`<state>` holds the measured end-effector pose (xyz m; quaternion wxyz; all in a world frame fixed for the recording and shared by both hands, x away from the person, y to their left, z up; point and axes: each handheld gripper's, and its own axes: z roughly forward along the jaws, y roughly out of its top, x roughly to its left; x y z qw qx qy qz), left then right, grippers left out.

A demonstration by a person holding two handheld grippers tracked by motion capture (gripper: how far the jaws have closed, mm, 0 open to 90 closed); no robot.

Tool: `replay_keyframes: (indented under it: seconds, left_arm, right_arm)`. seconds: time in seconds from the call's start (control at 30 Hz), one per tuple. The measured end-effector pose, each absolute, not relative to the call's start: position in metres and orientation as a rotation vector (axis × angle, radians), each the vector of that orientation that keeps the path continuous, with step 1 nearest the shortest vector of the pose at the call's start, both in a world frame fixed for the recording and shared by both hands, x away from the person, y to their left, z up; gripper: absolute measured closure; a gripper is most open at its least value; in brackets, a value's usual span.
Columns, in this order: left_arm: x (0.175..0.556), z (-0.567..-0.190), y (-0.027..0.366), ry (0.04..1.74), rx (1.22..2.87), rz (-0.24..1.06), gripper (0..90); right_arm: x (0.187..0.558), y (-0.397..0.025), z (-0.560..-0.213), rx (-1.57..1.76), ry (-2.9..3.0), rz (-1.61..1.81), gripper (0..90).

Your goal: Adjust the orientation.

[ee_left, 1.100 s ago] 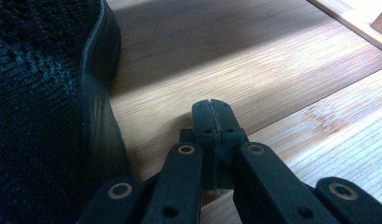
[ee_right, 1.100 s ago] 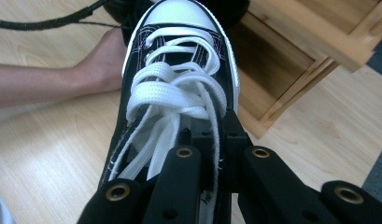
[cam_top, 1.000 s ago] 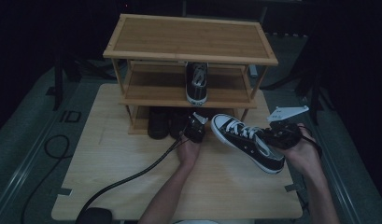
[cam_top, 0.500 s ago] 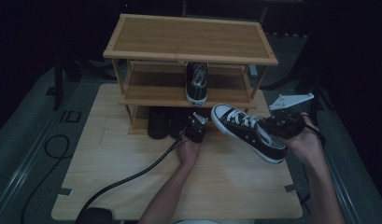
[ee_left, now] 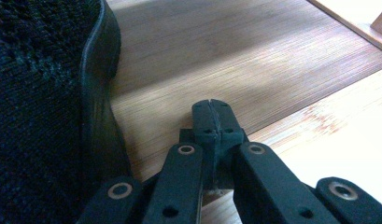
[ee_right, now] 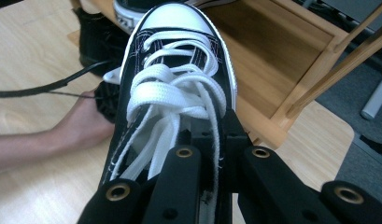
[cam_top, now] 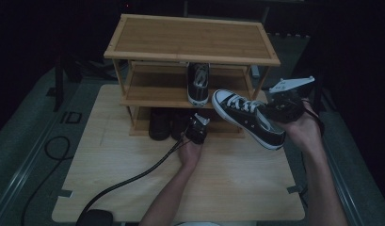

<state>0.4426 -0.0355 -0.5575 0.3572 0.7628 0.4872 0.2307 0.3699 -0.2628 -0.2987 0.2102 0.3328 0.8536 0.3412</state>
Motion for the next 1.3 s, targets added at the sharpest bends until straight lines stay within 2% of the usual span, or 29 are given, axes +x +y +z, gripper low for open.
replay_keyframes:
  seconds: [0.7, 1.3]
  left_arm:
    - [0.443, -0.558, -0.036, 1.259, 1.966, 0.596, 90.0]
    - [0.443, -0.558, -0.036, 1.257, 1.965, 0.592, 90.0]
  right_arm:
    - [0.412, -0.243, -0.309, 1.119, 2.261, 0.914, 88.0]
    - [0.434, -0.221, -0.316, 1.217, 2.166, 0.942, 87.9]
